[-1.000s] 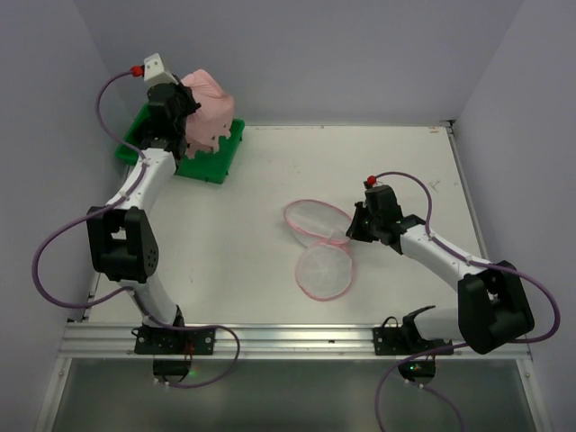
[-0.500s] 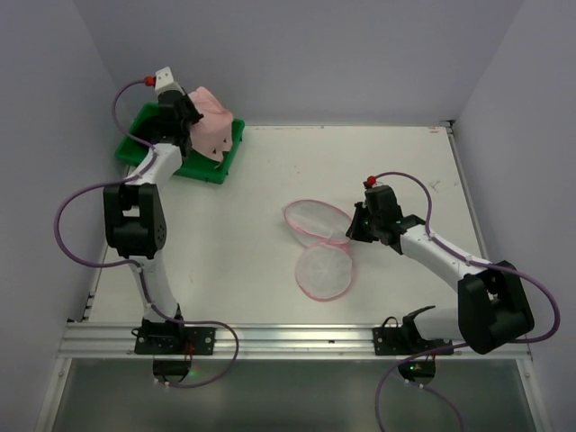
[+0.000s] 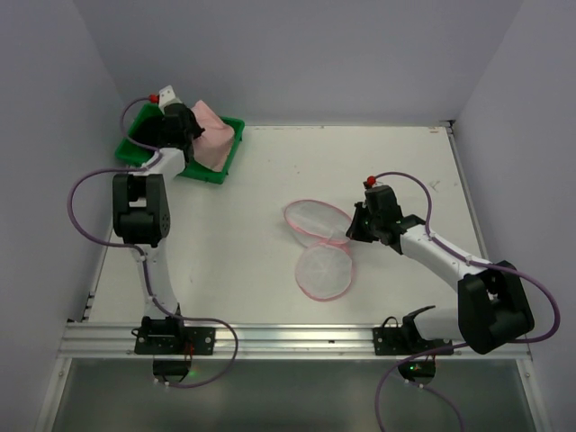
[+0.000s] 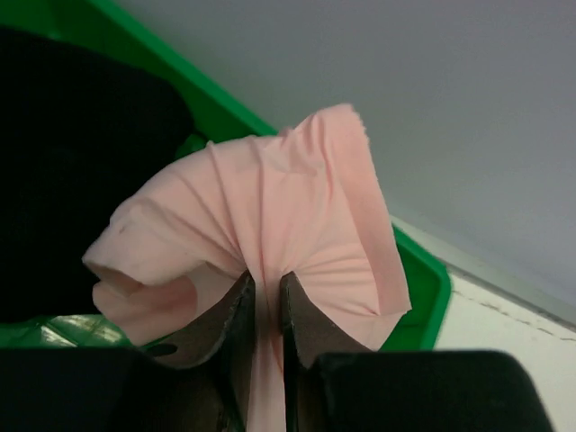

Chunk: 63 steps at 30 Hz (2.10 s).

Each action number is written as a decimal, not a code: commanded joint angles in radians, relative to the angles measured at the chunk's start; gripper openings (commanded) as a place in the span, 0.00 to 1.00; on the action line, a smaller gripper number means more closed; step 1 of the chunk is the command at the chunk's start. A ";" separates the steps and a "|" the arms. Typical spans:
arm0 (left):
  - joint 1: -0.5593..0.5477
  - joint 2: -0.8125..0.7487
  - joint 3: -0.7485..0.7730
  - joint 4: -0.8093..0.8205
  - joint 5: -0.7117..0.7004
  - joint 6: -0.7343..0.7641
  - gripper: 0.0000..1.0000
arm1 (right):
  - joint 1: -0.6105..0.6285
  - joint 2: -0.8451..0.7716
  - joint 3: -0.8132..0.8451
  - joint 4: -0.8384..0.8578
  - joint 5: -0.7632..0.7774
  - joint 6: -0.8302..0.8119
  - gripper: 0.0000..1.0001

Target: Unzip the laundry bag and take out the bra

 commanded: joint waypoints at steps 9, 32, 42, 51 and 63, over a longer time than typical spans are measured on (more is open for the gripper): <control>0.063 -0.044 0.062 -0.110 0.031 -0.014 0.98 | 0.001 0.000 0.081 -0.001 -0.005 -0.036 0.06; -0.525 -0.392 -0.264 -0.359 0.364 0.274 0.98 | -0.001 -0.156 0.099 -0.101 0.014 0.051 0.85; -0.631 -0.235 -0.306 -0.365 0.281 0.184 0.83 | 0.002 -0.363 -0.190 -0.087 -0.256 0.168 0.84; -0.629 -0.201 -0.434 -0.369 0.119 -0.008 0.58 | 0.001 -0.081 -0.172 0.095 -0.353 0.208 0.81; -0.612 -0.461 -0.805 -0.264 0.165 -0.454 0.61 | -0.108 0.238 0.186 0.056 -0.197 0.105 0.81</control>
